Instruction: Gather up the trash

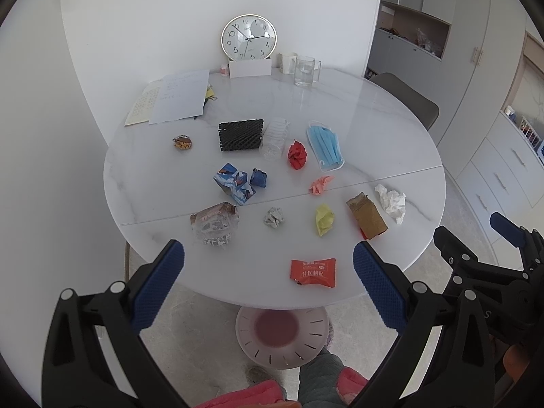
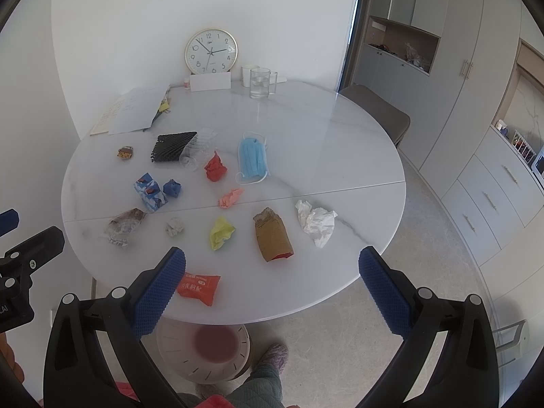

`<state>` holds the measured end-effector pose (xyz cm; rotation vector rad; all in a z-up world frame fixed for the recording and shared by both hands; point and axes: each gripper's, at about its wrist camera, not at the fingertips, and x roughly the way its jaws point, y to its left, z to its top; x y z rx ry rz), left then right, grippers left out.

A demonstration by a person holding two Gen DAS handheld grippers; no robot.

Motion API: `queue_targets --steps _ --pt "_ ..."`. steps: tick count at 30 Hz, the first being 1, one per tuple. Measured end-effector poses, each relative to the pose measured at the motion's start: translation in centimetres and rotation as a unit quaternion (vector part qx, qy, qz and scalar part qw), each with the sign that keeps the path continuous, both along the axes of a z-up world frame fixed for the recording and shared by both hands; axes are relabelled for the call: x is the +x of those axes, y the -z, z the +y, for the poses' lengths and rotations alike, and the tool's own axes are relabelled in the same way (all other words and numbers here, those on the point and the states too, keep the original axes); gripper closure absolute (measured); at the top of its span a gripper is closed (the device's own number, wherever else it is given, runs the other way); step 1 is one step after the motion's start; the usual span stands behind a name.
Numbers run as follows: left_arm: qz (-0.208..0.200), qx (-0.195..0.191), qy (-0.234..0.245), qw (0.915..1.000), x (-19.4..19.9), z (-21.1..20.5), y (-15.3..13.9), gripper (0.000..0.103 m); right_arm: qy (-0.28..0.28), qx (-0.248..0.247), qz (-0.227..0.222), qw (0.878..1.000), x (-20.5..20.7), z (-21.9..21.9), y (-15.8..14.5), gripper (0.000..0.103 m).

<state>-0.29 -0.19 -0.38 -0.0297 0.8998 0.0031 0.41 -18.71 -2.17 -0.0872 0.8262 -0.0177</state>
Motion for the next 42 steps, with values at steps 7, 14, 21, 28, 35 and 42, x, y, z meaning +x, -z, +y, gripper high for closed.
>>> queue_targets --steps 7,14,21,28,35,42 --pt "0.001 0.0 -0.001 1.0 -0.03 -0.09 0.08 0.008 0.0 0.001 0.0 1.0 0.12 0.07 0.09 0.002" --pt "0.0 0.0 -0.001 1.0 -0.11 -0.17 0.27 0.008 0.001 0.001 -0.001 1.0 0.09 0.05 0.08 0.002" --pt "0.0 -0.001 0.0 1.0 -0.08 -0.11 0.24 0.008 0.001 0.001 -0.001 1.0 0.06 0.05 0.1 0.002" --pt "0.001 -0.001 0.001 1.0 -0.22 -0.23 0.31 0.008 0.001 0.002 -0.001 1.0 0.05 0.01 0.07 0.002" --pt "0.003 -0.001 0.001 1.0 -0.25 -0.34 0.34 0.008 0.001 0.002 -0.001 1.0 0.05 -0.02 0.07 0.002" --pt "0.003 -0.002 0.002 1.0 -0.16 -0.19 0.36 0.008 -0.001 0.004 0.0 1.0 0.11 -0.06 0.09 0.002"
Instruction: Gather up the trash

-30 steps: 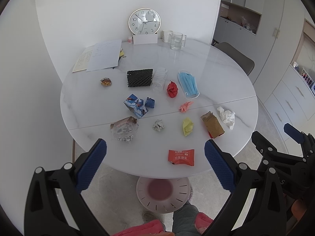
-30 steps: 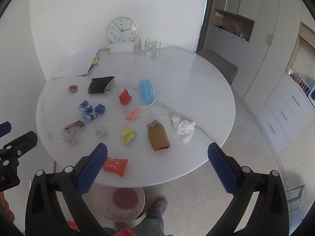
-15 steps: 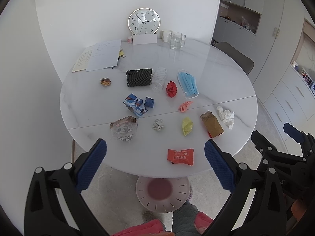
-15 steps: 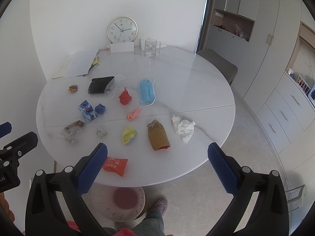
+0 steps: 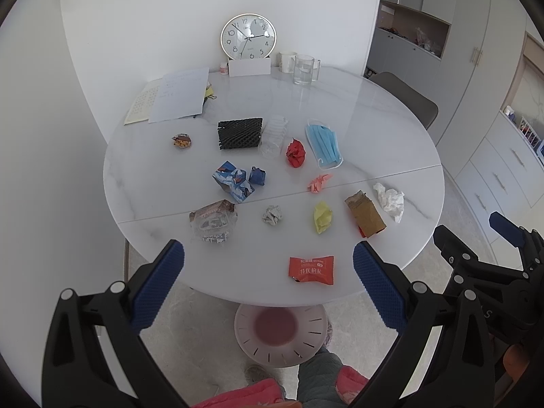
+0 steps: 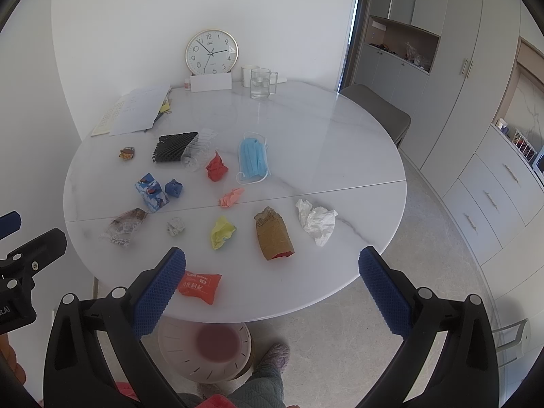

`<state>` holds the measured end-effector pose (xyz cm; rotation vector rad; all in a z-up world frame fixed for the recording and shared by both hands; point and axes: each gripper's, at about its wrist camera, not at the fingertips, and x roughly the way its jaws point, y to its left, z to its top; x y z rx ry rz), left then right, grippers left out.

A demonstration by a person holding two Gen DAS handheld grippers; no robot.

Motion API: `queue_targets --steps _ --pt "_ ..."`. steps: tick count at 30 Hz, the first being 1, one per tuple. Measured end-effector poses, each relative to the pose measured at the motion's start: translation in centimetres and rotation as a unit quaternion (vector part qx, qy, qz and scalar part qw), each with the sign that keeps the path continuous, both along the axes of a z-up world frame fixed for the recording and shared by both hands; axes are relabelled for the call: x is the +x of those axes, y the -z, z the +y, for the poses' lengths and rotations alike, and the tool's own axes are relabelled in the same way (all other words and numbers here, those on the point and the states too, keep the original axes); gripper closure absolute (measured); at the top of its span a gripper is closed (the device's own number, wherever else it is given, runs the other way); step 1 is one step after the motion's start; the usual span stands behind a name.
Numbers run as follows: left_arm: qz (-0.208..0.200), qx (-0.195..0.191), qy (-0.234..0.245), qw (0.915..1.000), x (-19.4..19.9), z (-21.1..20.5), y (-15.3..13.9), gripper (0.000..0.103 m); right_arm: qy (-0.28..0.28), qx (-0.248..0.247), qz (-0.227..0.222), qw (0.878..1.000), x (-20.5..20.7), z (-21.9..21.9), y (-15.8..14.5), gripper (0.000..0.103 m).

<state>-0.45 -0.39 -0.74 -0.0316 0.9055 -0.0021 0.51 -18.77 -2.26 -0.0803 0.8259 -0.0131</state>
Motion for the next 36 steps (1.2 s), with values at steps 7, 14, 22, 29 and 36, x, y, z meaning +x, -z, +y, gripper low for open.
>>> queue_targets --steps 7,14,22,29,36 --pt "0.0 -0.002 0.001 1.0 0.0 0.0 0.1 0.008 0.002 0.002 -0.002 1.0 -0.3 0.0 -0.1 0.002" --pt "-0.018 -0.019 0.011 0.9996 -0.1 0.1 0.4 0.008 0.002 -0.007 0.0 1.0 0.0 -0.4 0.8 0.002" --pt "-0.029 -0.047 0.05 0.9972 0.8 -0.3 3.6 0.008 -0.011 0.006 -0.003 1.0 1.1 -2.9 3.9 0.002" --pt "0.013 0.01 0.101 0.9948 2.4 -3.6 11.4 0.008 -0.036 0.028 0.082 0.996 4.4 -5.9 9.7 0.002" --pt "0.005 0.098 0.209 0.9729 4.1 -7.2 17.4 0.008 -0.077 0.035 0.122 0.989 7.2 -8.0 14.1 0.002"
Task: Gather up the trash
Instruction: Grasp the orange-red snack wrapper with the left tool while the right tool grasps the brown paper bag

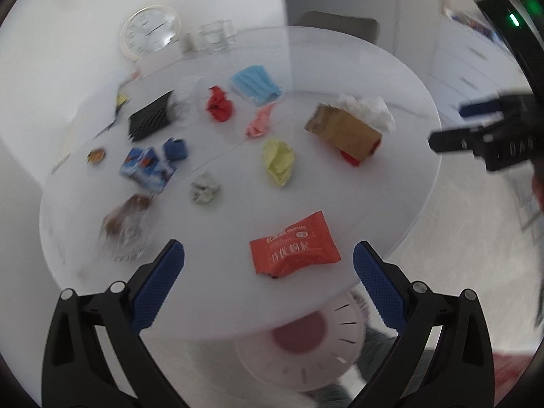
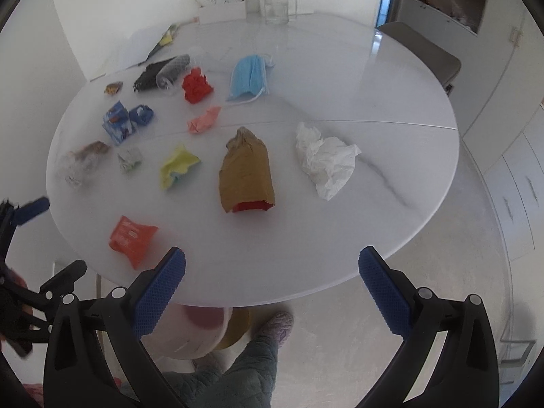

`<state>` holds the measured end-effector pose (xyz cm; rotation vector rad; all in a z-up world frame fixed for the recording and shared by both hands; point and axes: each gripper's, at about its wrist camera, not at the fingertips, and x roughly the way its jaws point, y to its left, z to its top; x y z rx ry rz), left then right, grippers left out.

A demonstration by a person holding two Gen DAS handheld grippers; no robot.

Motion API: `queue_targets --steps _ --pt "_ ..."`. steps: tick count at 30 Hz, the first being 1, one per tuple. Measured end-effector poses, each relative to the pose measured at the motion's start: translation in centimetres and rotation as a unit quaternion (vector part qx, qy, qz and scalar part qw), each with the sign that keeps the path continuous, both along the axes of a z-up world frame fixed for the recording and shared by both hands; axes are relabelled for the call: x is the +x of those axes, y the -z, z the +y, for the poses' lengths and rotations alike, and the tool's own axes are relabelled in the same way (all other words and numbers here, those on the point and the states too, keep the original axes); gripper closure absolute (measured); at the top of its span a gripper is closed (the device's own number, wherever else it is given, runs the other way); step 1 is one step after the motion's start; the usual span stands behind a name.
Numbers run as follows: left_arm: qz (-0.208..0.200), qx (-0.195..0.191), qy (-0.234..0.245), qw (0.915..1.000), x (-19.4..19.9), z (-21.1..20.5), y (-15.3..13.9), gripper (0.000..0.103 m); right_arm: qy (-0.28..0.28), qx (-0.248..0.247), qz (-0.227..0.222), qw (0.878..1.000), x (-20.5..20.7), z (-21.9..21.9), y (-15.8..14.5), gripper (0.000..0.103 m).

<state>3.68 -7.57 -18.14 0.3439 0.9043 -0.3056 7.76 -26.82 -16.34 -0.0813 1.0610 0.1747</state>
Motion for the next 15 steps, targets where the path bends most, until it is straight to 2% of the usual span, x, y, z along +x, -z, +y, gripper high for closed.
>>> queue_targets --steps 2,4,8,10,15 --pt "-0.004 0.024 0.047 0.9986 0.6 -0.8 0.7 0.008 -0.021 0.0 0.011 1.0 0.9 -0.4 1.0 0.002" --pt "0.005 0.042 0.108 0.9932 1.5 -1.6 1.4 0.008 -0.041 0.003 0.023 0.999 1.6 -0.7 1.8 0.002" --pt "0.046 0.034 0.198 0.9786 3.4 -1.9 2.2 0.009 -0.081 0.009 0.038 0.996 2.7 -1.0 3.0 0.002" --pt "0.068 0.031 0.244 0.9668 3.8 -1.9 2.5 0.01 -0.094 0.02 0.046 0.994 3.2 -1.1 3.4 0.002" --pt "0.112 0.052 0.364 0.9231 4.6 -1.9 3.5 0.018 -0.113 0.036 0.062 0.991 4.7 -1.6 4.0 0.002"
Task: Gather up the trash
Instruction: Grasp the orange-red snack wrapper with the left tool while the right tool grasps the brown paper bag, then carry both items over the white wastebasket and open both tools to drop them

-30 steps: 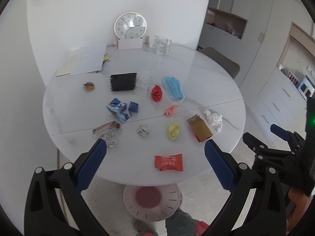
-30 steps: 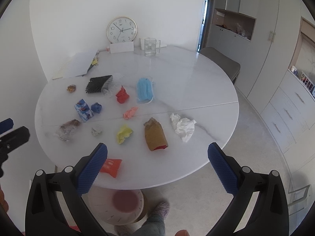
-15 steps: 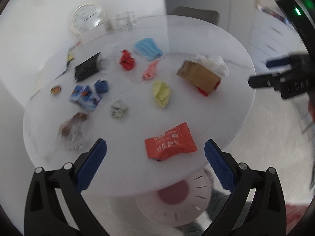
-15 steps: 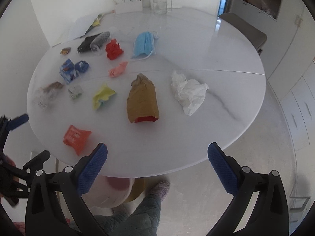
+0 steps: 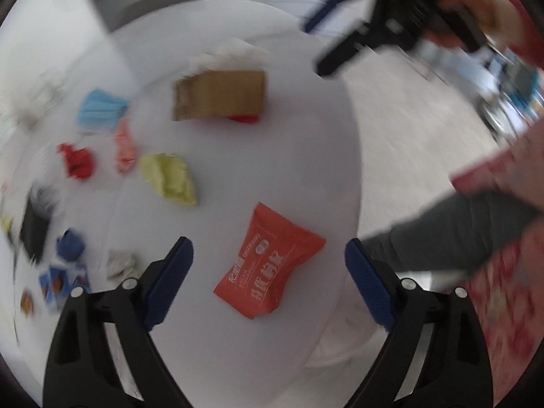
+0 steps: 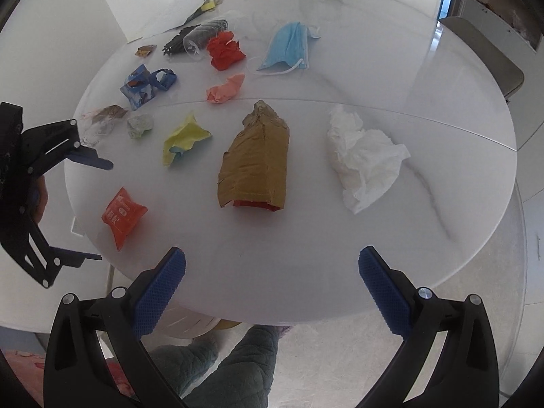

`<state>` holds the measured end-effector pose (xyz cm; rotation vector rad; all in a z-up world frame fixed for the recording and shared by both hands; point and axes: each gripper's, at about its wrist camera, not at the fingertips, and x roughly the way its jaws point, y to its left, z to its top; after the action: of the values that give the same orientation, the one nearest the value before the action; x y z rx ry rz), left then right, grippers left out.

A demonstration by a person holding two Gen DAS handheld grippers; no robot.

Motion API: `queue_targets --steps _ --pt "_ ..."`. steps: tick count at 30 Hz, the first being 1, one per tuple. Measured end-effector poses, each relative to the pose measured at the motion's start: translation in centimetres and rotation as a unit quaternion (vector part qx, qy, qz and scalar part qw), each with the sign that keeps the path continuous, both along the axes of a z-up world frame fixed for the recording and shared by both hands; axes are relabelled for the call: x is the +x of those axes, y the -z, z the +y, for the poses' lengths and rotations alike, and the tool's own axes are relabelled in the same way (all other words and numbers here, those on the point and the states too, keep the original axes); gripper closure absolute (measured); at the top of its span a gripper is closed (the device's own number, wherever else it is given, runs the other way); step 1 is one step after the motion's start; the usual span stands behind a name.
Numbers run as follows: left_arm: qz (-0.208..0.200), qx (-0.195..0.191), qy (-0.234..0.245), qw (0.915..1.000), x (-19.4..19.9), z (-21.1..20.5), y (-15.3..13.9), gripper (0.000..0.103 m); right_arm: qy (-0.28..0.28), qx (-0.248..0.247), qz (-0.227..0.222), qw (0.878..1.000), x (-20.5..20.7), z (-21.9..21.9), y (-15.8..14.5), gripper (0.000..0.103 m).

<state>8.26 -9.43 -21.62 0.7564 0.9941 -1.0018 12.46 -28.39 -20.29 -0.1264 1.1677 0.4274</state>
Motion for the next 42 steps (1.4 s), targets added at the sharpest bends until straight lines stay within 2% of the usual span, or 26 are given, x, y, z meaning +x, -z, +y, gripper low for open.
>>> queue_targets --steps 4,6,7,10,12,14,19,21,25,27,29,30,33,35,36,38,40,41,42 --pt "0.014 0.028 0.029 0.9991 1.4 0.3 1.7 0.025 0.0 0.009 0.01 1.0 1.0 -0.1 0.7 0.002" --pt "0.025 0.029 0.039 0.9985 1.6 0.4 2.4 0.03 0.004 0.009 0.01 1.0 1.0 0.0 0.9 0.002" --pt "0.035 0.032 0.046 0.9978 1.7 0.4 3.0 0.037 0.007 0.008 0.009 1.0 1.1 0.0 1.0 0.002" --pt "0.047 0.015 0.047 0.9977 1.7 0.2 3.2 0.043 0.016 0.001 0.009 1.0 1.0 0.0 1.1 0.002" --pt "0.045 0.009 0.053 0.9975 1.4 0.1 3.0 0.051 0.02 0.0 0.007 1.0 0.9 0.0 1.0 0.002" --pt "0.049 0.006 0.05 0.9975 1.5 0.1 2.9 0.064 0.026 -0.002 0.001 1.0 0.9 0.1 0.7 0.002" --pt "0.065 0.011 0.02 0.9976 1.3 0.5 2.9 0.067 0.047 0.003 -0.007 0.999 1.2 0.2 0.0 0.002" --pt "0.068 0.01 -0.009 0.9976 1.5 0.4 3.1 0.067 0.053 0.008 -0.007 0.999 1.6 0.6 -0.2 0.002" --pt "0.057 -0.006 -0.097 0.9936 0.8 0.9 1.7 0.067 0.052 0.013 -0.006 0.999 2.9 2.1 0.1 0.002" --pt "0.047 -0.024 -0.162 0.9854 0.3 1.3 0.1 0.067 0.044 0.014 -0.003 0.999 3.9 3.2 0.4 0.002" --pt "0.05 -0.044 -0.22 0.9732 -0.6 1.7 -1.1 0.067 0.035 0.015 -0.006 0.999 4.5 4.1 0.5 0.002" --pt "0.043 -0.056 -0.257 0.9639 -1.5 2.2 -2.0 0.067 0.028 0.015 -0.007 0.999 4.8 4.5 0.5 0.002" --pt "0.006 -0.056 -0.303 0.9513 -4.1 3.4 -4.2 0.066 0.013 0.008 -0.004 1.0 5.9 5.7 0.9 0.002" --pt "0.02 -0.065 -0.346 0.9357 -4.6 4.6 -5.0 0.066 0.004 0.001 0.001 1.0 6.5 6.3 1.4 0.002" --pt "0.038 -0.072 -0.372 0.9247 -4.9 5.1 -5.0 0.066 -0.002 -0.014 0.008 1.0 7.0 6.7 2.0 0.002" --pt "0.053 -0.08 -0.419 0.9027 -5.9 5.3 -4.8 0.066 -0.009 -0.033 0.015 0.999 7.6 7.0 3.0 0.013" --pt "0.057 -0.085 -0.447 0.8888 -6.3 5.3 -4.5 0.066 -0.012 -0.047 0.034 0.998 8.0 7.1 3.9 0.042" --pt "0.063 -0.088 -0.464 0.8794 -6.8 5.4 -4.2 0.066 -0.01 -0.045 0.046 0.998 8.1 6.9 4.4 0.045" --pt "0.071 -0.091 -0.471 0.8747 -7.1 5.2 -3.9 0.066 -0.01 -0.043 0.039 0.998 8.1 6.9 4.3 0.057"
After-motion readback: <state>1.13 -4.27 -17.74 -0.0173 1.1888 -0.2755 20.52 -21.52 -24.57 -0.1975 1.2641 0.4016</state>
